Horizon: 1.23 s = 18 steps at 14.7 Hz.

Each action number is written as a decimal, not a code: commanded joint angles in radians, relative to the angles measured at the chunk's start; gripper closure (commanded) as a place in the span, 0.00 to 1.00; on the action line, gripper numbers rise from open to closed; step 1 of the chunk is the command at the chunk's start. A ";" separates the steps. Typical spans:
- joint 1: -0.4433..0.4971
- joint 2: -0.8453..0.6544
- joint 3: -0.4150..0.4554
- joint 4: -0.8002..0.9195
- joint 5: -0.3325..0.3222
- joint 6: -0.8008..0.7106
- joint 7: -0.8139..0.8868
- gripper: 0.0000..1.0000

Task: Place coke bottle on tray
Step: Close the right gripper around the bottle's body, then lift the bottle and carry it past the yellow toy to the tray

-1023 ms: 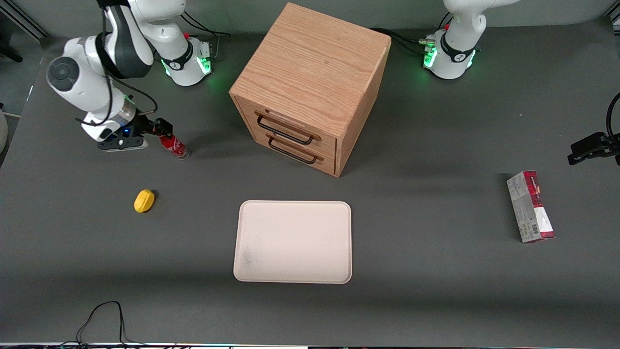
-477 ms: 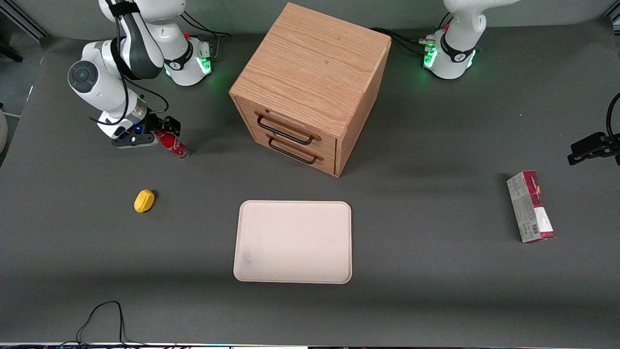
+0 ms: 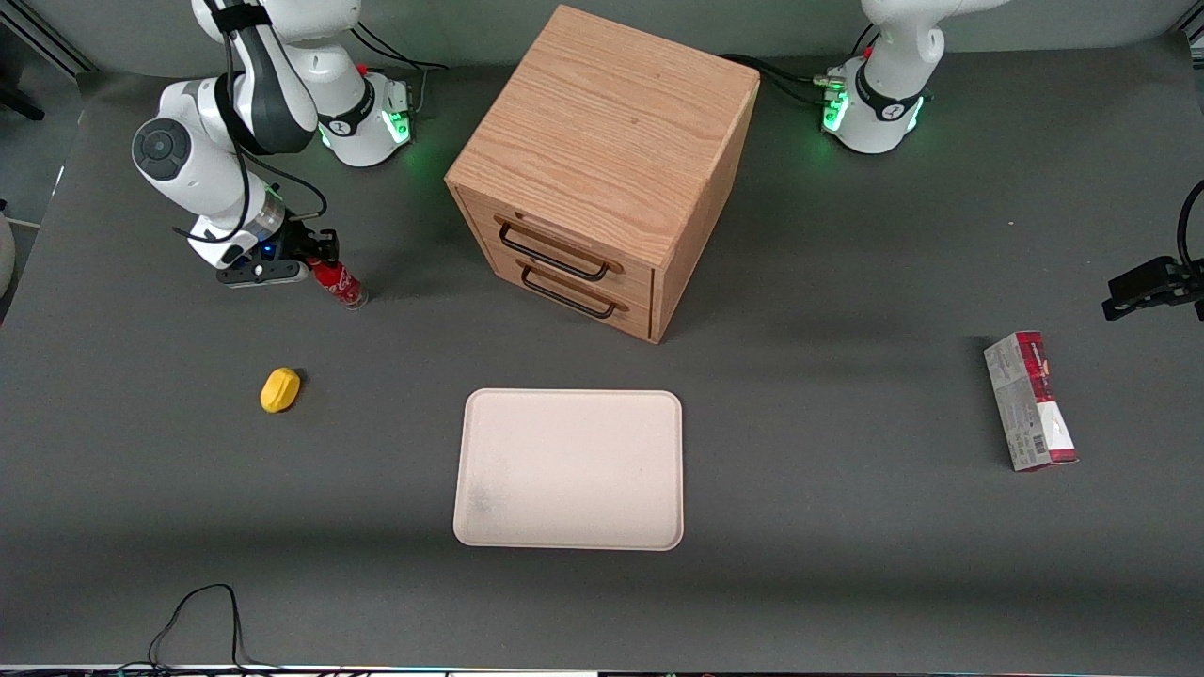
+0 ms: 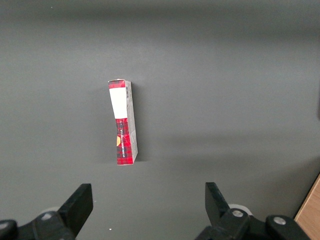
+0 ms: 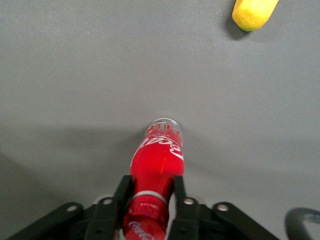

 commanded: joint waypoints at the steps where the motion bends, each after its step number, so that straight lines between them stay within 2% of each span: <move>1: -0.007 -0.002 -0.007 0.013 -0.006 0.006 -0.014 1.00; 6: -0.032 0.113 -0.003 0.210 0.006 -0.037 -0.003 1.00; 8: -0.042 0.171 0.026 0.336 0.007 -0.109 -0.003 1.00; 13: -0.087 0.432 0.152 0.955 0.009 -0.553 0.105 1.00; 18: -0.081 0.705 0.241 1.483 -0.006 -0.766 0.185 1.00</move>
